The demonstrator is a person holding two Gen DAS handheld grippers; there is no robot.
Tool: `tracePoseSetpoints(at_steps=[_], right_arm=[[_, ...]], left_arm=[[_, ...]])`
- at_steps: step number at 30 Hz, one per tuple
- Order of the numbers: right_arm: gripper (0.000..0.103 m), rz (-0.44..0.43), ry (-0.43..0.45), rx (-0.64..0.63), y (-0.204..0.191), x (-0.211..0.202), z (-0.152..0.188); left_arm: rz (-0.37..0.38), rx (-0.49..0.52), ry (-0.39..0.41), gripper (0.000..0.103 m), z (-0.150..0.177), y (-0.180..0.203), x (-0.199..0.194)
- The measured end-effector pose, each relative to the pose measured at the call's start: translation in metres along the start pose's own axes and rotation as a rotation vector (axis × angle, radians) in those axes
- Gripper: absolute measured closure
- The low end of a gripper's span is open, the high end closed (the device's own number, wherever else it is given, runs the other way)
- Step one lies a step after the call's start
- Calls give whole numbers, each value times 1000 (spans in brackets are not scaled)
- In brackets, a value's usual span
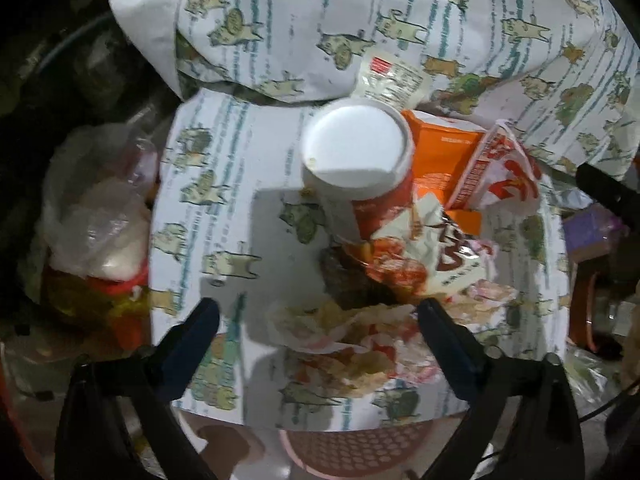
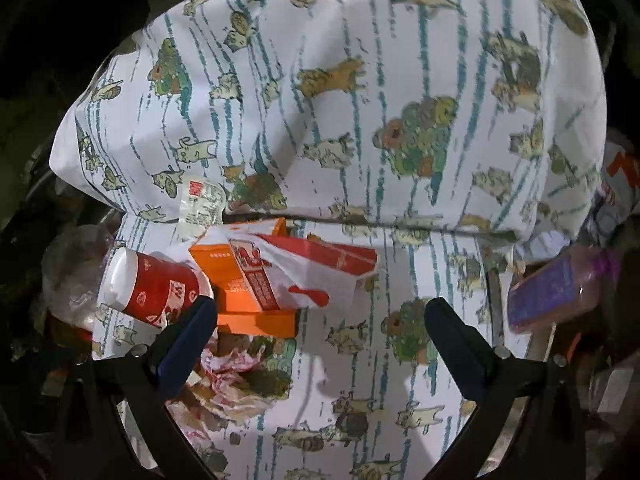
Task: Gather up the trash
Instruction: 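Lower both tools toward the trash pile on the stool, then grasp the red-white wrapper with the left tool while the right tool grasps the paper cup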
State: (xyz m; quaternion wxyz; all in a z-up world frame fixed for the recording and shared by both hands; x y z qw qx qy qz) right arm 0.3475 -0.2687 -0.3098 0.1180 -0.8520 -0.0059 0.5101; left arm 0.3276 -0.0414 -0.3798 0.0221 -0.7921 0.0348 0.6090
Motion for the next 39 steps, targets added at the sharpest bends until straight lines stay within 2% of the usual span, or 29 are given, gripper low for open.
tracePoseSetpoints(at_steps=[2, 3, 4, 5, 6, 10, 14, 17, 19, 20, 21, 23, 25, 27, 29, 31, 32, 33, 34, 35, 36, 39], right_arm=[[0, -38, -22, 28, 2, 2, 3], [0, -58, -34, 38, 2, 3, 3], [0, -69, -41, 45, 2, 4, 4], [0, -74, -45, 51, 2, 5, 4], [0, -74, -44, 52, 1, 6, 4], [0, -62, -56, 33, -1, 9, 6], [0, -81, -66, 11, -8, 10, 9], [0, -111, -92, -24, -18, 13, 13], [0, -128, -105, -39, -23, 14, 15], [0, -133, -109, -44, -25, 14, 16], [0, -137, -108, -46, -25, 13, 16], [1, -144, -104, -39, -24, 12, 15], [1, -147, -100, -18, -19, 11, 15], [1, -156, -104, 8, -14, 11, 14], [2, -166, -118, 41, -9, 13, 14], [5, -190, -136, 72, -5, 16, 16], [6, -212, -149, 93, -4, 17, 17], [6, -233, -159, 106, -4, 19, 18], [7, -260, -171, 121, -5, 21, 19], [10, -281, -180, 133, -6, 23, 20], [15, -299, -189, 140, -8, 24, 20], [30, -346, -194, 110, -23, 27, 21]], left_arm=[[29, 7, -15, 21, 2, 4, 3], [49, 10, -24, 33, 3, 7, 6], [55, 17, -31, 41, 4, 10, 8], [45, 29, -39, 55, 5, 12, 11], [34, 44, -44, 63, 6, 16, 14], [30, 52, -53, 70, 7, 20, 20], [47, 52, -14, 86, 4, 19, 6], [52, 27, 38, 86, -2, 15, -9], [81, 21, 29, 81, -2, 14, -15], [106, 19, 12, 65, -1, 12, -17], [133, 14, -4, 36, 2, 12, -19], [153, 19, 12, 12, 11, 15, -24], [122, 62, 12, 12, 20, 22, -19], [114, 108, -73, 12, 30, 32, 2], [124, 113, -144, 12, 38, 39, 21], [93, 119, -162, 12, 41, 42, 36], [67, 117, -153, 18, 40, 41, 41], [43, 109, -144, 32, 38, 38, 44], [44, 97, -144, 41, 36, 35, 45], [67, 78, -150, 60, 35, 31, 44], [100, 44, -158, 67, 32, 26, 41], [153, -20, -127, 74, 22, 12, 26]])
Point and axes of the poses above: each gripper's, at about its wrist camera, not at the fingertips, and x roughly the way its jaws point, y to its right, z to its underside, the point moved 4 cm from there along x, roughly the way its jaws point, and after that the axes turned 4 degrees about -z, right-handed, at the moved point
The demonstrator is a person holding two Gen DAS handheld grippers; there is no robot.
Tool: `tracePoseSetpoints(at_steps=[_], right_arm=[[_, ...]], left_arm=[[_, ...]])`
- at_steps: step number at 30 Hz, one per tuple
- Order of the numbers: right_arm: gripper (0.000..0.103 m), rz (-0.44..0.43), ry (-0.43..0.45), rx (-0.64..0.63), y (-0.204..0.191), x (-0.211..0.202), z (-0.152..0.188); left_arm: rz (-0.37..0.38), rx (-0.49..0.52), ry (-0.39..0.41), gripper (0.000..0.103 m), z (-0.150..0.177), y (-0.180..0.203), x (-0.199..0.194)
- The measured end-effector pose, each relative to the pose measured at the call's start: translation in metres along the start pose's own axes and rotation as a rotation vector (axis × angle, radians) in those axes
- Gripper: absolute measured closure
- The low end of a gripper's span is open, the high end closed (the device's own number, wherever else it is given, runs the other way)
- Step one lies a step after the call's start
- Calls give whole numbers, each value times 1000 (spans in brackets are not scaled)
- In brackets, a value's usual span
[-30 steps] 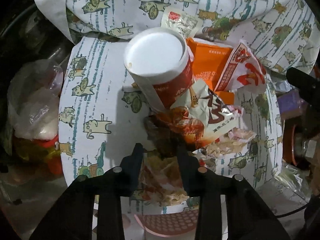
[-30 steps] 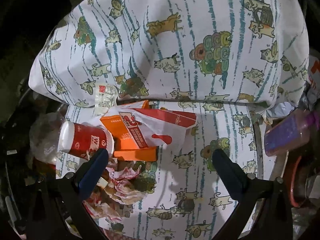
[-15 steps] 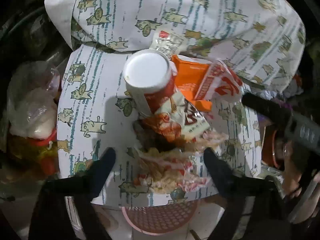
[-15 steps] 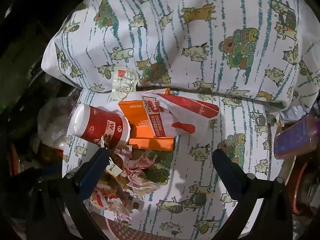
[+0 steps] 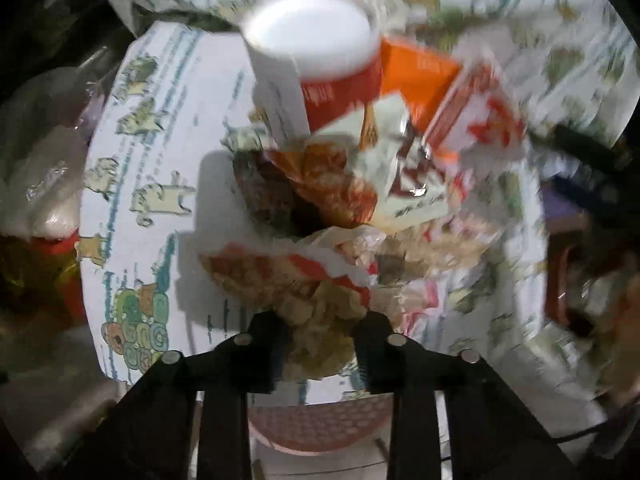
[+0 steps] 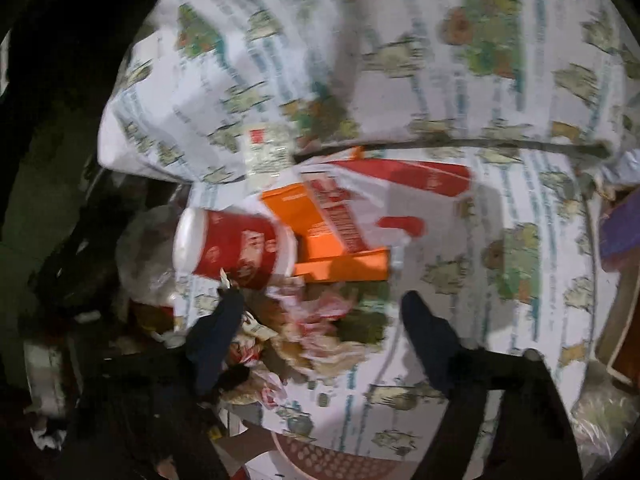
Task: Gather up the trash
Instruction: 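Grasp the red-white wrapper with the left tool while the right tool grasps the paper cup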
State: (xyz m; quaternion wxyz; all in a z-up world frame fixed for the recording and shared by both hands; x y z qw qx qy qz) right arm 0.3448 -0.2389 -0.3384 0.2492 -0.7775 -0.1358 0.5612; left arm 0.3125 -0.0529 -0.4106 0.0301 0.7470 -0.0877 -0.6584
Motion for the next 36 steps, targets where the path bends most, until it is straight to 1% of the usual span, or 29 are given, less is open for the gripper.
tracePoseSetpoints(at_steps=[1, 3, 4, 6, 8, 10, 11, 13, 15, 16, 17, 18, 19, 22, 25, 27, 29, 32, 33, 35, 36], right_arm=[[32, -16, 0, -30, -8, 3, 0], [43, -44, -6, -99, -26, 10, 0], [47, -56, -12, -135, -35, 15, 1], [56, -77, -27, -182, -49, 26, 3], [60, -93, -50, -194, -59, 38, 7], [60, -103, -75, -184, -64, 49, 8], [60, -100, -84, -176, -65, 54, 8], [57, -74, -89, -161, -68, 64, 9], [47, -58, -93, -155, -71, 72, 10], [43, -47, -90, -159, -74, 75, 11], [35, -22, -88, -170, -76, 78, 11], [26, 0, -86, -182, -76, 80, 11], [23, 22, -82, -193, -78, 83, 11], [22, 43, -83, -166, -74, 90, 11], [20, 21, -65, -86, -71, 94, 7], [18, 20, -45, -64, -71, 94, 5], [18, 35, -46, -81, -73, 96, 6], [19, 75, -60, -150, -82, 103, 7], [19, 86, -40, -162, -84, 100, 5], [17, 102, 29, -183, -88, 90, 2], [13, 118, 60, -213, -93, 86, 2]], left_arm=[[-4, 7, 21, 74, -3, 0, -8], [-39, 32, 74, 74, -8, -2, -24], [-64, 41, 92, 74, -10, -3, -31], [-105, 50, 99, 74, -12, -7, -43], [-104, 37, 98, 74, -12, -18, -51], [-118, 1, 110, 74, -12, -28, -56], [-136, -12, 126, 74, -16, -38, -64], [-206, -37, 174, 74, -20, -55, -75], [-272, -64, 219, 74, -26, -72, -85], [-295, -79, 235, 74, -28, -81, -90], [-319, -102, 253, 74, -32, -91, -96], [-329, -118, 264, 74, -34, -100, -100], [-334, -134, 273, 74, -36, -107, -103], [-331, -177, 282, 74, -38, -127, -111], [-325, -197, 281, 74, -36, -138, -113], [-325, -198, 281, 74, -37, -138, -113], [-332, -194, 282, 74, -36, -136, -112], [-341, -185, 283, 74, -39, -131, -110], [-346, -183, 286, 74, -40, -130, -110], [-351, -180, 292, 74, -40, -129, -111], [-350, -180, 294, 74, -41, -128, -112]])
Point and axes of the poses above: each gripper's, at about its wrist camera, not at the fingertips, and x roughly the way its jaws point, y to its right, z to its underside, the point moved 4 cm from there along x, roughly the way its jaws point, and after that the axes turned 4 degrees about -z, right-handed, at the moved point
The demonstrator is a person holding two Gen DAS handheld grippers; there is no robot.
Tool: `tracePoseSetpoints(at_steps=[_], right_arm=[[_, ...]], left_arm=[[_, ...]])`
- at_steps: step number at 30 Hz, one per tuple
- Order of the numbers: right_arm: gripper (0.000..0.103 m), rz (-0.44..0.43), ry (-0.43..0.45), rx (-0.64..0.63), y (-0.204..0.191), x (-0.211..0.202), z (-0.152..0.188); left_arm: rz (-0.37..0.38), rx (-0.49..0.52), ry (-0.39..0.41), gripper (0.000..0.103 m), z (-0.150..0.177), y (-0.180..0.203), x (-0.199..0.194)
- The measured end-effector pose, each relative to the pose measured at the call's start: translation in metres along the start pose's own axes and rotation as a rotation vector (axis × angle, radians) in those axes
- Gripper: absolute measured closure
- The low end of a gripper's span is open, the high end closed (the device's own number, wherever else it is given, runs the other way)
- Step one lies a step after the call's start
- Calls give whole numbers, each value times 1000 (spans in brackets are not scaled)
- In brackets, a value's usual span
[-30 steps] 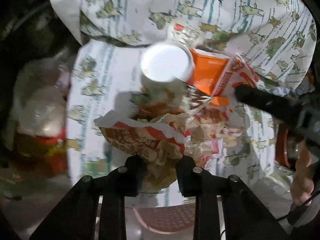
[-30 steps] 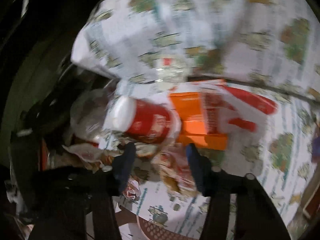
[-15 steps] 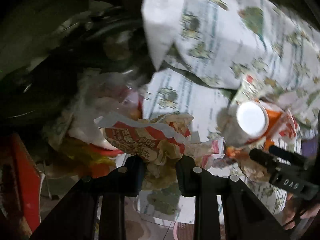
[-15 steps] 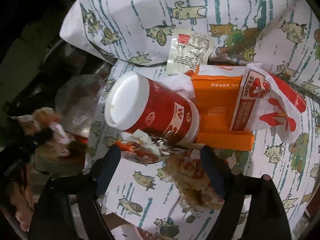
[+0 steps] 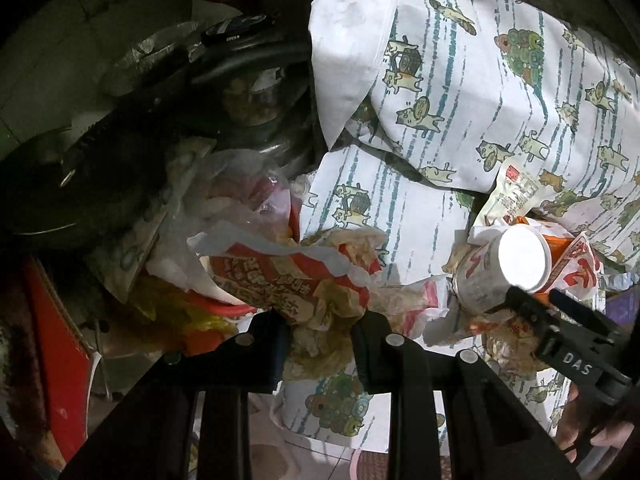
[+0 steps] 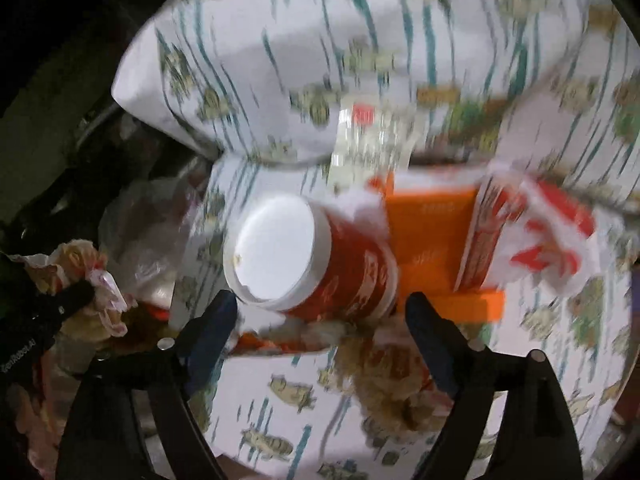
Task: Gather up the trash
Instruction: 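Grasp the red-white wrapper with the left tool while the right tool grasps the paper cup, then carry the wrapper and cup over the pink basket and open both tools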
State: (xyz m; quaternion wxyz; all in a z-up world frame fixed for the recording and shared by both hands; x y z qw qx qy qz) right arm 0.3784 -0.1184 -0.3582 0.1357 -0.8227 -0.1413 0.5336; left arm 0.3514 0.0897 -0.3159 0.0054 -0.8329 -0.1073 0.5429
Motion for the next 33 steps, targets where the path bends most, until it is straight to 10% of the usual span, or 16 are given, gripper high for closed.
tracePoseSetpoints(at_steps=[8, 11, 27, 33], right_arm=[[11, 145, -41, -220, -31, 28, -9], [39, 196, -54, -255, -30, 31, -4], [40, 38, 334, -158, -18, -103, -32], [40, -35, 377, -174, -12, -149, -22]], left_arm=[[-5, -14, 16, 74, -4, -5, -6], [-8, -21, 20, 74, -5, -8, -5], [67, 11, 289, 74, -13, -7, -71], [203, -94, 375, 74, -11, -15, -107]])
Point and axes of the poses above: each gripper's, at about its wrist camera, not at the fingertips, and x roughly the way its jaws point, y to its right, z to its underside, the point moved 4 cm from there along x, roughly the way its jaws point, and after that the axes turned 4 degrees about -z, right-handed, at the moved point
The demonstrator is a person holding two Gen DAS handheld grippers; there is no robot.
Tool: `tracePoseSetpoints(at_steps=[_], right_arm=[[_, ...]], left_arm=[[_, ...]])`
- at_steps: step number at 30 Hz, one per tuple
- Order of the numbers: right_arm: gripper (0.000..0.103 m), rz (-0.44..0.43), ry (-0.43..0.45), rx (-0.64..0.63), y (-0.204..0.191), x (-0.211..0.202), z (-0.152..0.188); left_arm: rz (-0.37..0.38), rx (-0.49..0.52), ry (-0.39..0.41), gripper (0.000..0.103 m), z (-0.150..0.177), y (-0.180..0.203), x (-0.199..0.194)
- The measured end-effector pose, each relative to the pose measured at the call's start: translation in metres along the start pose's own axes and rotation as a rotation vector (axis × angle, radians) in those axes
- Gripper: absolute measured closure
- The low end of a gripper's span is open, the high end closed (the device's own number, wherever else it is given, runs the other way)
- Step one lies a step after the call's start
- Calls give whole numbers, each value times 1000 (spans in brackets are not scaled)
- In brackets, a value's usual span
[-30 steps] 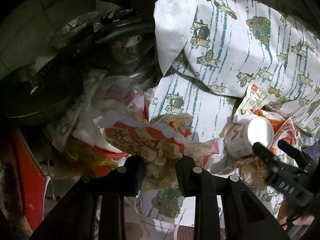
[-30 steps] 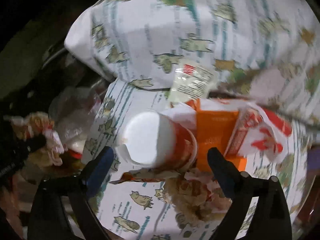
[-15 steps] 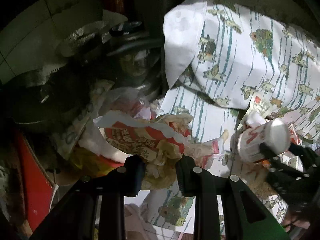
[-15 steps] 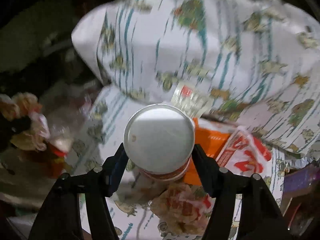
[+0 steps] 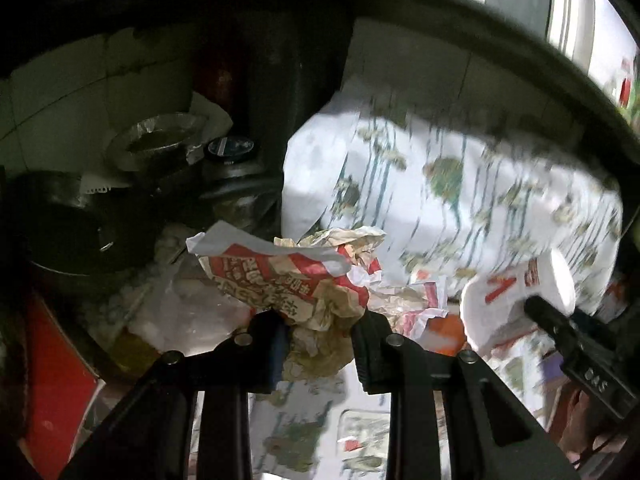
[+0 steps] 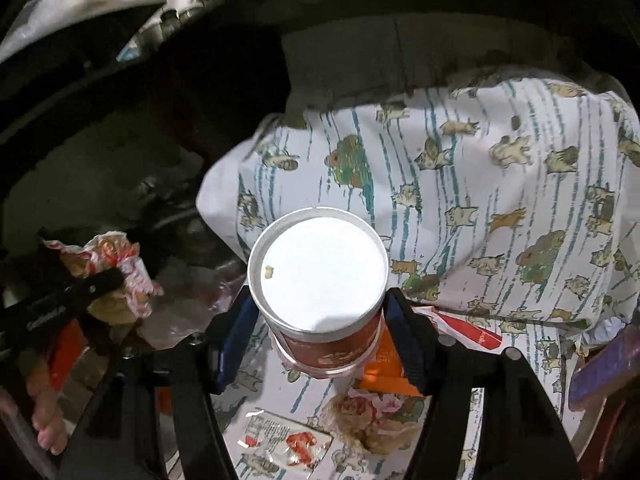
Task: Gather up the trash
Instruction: 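Carry the wrapper and cup over the pink basket and open both tools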
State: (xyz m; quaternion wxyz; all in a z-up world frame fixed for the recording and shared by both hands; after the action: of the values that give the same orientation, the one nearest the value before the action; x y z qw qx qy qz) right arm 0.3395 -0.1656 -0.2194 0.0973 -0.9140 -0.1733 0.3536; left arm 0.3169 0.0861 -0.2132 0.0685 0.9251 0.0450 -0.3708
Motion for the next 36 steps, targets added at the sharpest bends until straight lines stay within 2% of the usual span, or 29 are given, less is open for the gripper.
tracePoseSetpoints(at_steps=[6, 9, 13, 17, 22, 27, 30, 33, 36], right_arm=[[40, -22, -28, 38, 9, -42, 9], [40, -69, -61, 58, 3, -72, 20], [40, -101, -75, 59, -10, -115, 43], [40, -103, -109, 59, -21, -140, 81], [40, -70, -207, 70, -21, -135, 137], [40, -82, -336, 90, -15, -109, 194], [40, -24, -398, 85, -9, -90, 227], [40, -23, -458, 121, -1, -72, 249], [39, -8, -513, 139, 5, -56, 263]], left_arm=[[7, 45, 30, 74, 5, 12, -36], [40, 66, -15, 74, 17, 25, -63], [73, 130, -92, 74, 51, 46, -92], [141, 103, -166, 74, 93, 53, -102], [170, 75, -321, 74, 157, 58, -82], [151, 107, -481, 74, 215, 68, -44], [125, 130, -572, 73, 247, 71, -21], [141, 105, -674, 74, 273, 67, 1], [162, 95, -726, 73, 287, 65, 19]])
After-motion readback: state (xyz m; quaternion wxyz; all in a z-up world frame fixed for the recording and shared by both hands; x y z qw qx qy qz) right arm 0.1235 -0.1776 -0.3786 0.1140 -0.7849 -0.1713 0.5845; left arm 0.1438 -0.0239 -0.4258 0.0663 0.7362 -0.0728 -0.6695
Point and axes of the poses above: each gripper's, at about its wrist camera, not at the fingertips, and x roughly the way its jaws point, y to its right, z to its underside, the point moved 4 cm from there along x, roughly the way its jaws point, and after that the axes turned 4 degrees about -z, right-handed, at the moved point
